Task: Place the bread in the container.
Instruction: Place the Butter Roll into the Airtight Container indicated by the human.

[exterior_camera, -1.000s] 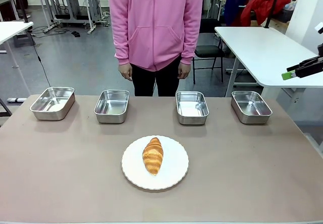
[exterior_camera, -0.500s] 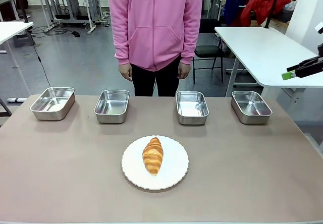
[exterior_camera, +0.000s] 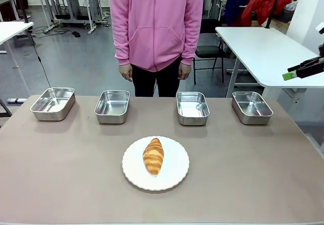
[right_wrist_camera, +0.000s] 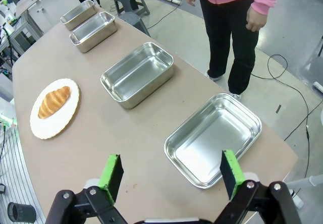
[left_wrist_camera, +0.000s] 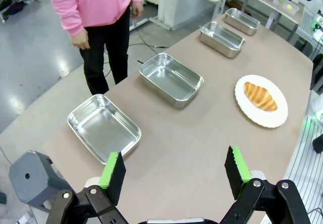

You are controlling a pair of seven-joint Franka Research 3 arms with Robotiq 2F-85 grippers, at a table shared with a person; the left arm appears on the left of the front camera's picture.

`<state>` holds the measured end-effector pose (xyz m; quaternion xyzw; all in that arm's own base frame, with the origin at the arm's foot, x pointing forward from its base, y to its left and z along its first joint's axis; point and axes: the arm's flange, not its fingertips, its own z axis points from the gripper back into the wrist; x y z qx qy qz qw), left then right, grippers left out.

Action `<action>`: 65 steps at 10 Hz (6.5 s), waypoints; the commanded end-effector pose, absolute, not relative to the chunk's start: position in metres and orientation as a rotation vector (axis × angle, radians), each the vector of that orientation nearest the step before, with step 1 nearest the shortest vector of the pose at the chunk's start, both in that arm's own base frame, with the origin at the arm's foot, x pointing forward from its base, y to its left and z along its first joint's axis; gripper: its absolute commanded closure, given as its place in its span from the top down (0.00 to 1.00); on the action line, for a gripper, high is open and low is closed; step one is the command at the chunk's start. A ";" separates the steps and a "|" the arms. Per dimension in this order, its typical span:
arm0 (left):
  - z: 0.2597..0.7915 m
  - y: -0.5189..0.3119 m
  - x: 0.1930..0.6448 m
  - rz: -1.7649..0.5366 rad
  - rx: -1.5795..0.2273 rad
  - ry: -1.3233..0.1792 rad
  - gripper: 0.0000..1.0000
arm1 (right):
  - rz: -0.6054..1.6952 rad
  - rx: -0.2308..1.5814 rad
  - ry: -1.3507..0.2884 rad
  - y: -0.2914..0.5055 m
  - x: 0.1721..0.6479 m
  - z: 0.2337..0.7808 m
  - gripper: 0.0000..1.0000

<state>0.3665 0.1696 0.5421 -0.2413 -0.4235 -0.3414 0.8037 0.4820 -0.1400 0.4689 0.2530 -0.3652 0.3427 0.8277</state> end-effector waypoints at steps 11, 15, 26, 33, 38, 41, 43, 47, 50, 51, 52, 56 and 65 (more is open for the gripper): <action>0.544 0.168 0.365 -0.735 -0.520 -0.919 1.00 | 0.728 0.534 -0.778 -0.139 0.483 0.469 1.00; 0.544 0.168 0.365 -0.735 -0.520 -0.919 1.00 | 0.728 0.534 -0.778 -0.139 0.483 0.469 1.00; 0.544 0.168 0.365 -0.735 -0.520 -0.919 1.00 | 0.728 0.534 -0.778 -0.139 0.483 0.469 1.00; 0.544 0.168 0.365 -0.735 -0.520 -0.919 1.00 | 0.728 0.534 -0.778 -0.139 0.483 0.469 1.00; 0.544 0.168 0.365 -0.735 -0.520 -0.919 1.00 | 0.680 0.503 -0.812 -0.093 0.485 0.489 1.00; 0.544 0.168 0.365 -0.735 -0.520 -0.919 1.00 | 0.658 0.433 -0.726 0.010 0.486 0.515 1.00; 0.544 0.168 0.365 -0.735 -0.520 -0.919 1.00 | 0.573 0.388 -0.666 0.090 0.486 0.511 1.00; 0.544 0.168 0.365 -0.735 -0.520 -0.919 1.00 | 0.408 0.262 -0.524 0.244 0.459 0.464 1.00; 0.544 0.168 0.365 -0.735 -0.520 -0.919 1.00 | 0.341 0.204 -0.416 0.302 0.441 0.433 1.00; 0.544 0.168 0.365 -0.735 -0.520 -0.919 1.00 | 0.359 0.253 -0.342 0.309 0.436 0.428 1.00; 0.544 0.168 0.365 -0.735 -0.520 -0.919 1.00 | 0.327 0.355 -0.312 0.302 0.437 0.434 1.00; 0.544 0.168 0.365 -0.735 -0.520 -0.919 1.00 | 0.369 0.221 -0.409 0.285 0.429 0.413 1.00; 0.544 0.168 0.365 -0.735 -0.520 -0.919 1.00 | 0.061 0.156 -0.204 0.395 0.396 0.387 1.00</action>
